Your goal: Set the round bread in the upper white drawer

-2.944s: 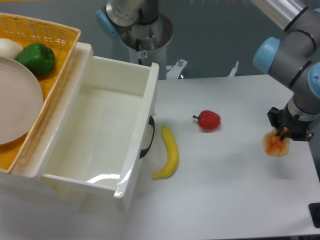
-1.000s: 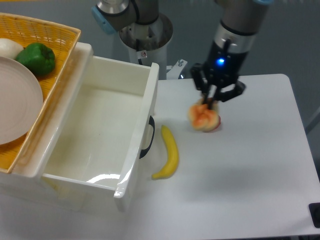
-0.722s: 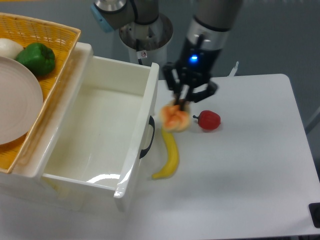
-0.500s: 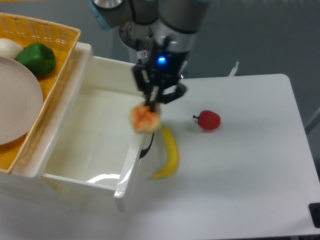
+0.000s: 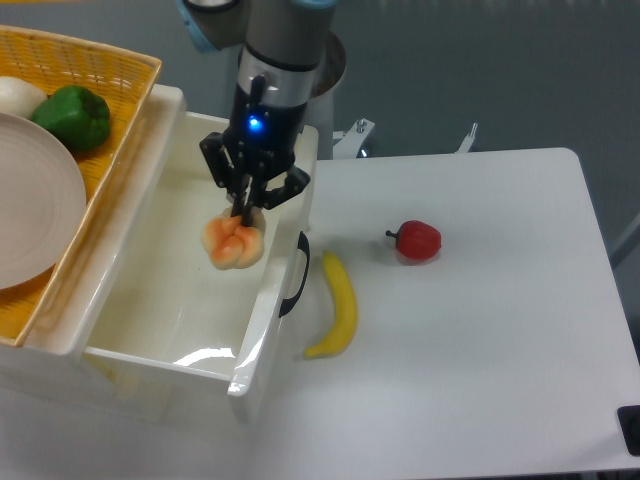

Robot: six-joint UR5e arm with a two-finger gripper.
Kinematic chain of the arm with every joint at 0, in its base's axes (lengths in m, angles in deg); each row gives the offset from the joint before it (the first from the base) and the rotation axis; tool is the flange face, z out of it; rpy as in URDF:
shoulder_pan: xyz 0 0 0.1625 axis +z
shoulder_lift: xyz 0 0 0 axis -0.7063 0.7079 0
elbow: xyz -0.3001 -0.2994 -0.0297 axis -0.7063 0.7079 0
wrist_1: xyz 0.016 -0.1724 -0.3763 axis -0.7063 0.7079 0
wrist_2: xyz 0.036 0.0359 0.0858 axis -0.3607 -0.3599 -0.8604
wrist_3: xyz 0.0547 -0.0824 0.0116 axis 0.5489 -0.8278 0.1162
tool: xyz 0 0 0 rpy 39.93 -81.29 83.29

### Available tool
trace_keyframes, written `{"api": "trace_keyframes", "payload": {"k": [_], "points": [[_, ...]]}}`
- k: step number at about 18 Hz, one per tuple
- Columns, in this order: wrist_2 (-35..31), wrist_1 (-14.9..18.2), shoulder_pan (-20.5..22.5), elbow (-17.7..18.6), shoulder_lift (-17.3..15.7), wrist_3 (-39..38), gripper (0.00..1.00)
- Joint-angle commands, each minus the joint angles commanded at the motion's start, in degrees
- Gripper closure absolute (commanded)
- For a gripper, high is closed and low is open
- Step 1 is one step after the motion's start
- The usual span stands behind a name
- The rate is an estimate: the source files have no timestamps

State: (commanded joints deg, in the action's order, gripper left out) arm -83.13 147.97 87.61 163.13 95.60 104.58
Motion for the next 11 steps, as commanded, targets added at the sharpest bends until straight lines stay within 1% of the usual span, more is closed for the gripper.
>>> {"api": "trace_keyframes", "payload": {"k": [1,2,3,9,11], "points": [[-0.4,-0.2,-0.4,0.7,0.0,0.1,0.21],[-0.5,-0.1,-0.8,0.9,0.0,0.1,0.06],[-0.7,-0.1,-1.1,1.0,0.1,0.2,0.00],[-1.2,0.1,-1.2,0.8,0.2,-0.2,0.00],[-1.2,0.2,-1.2,0.1,0.4,-0.2,0.00]]}}
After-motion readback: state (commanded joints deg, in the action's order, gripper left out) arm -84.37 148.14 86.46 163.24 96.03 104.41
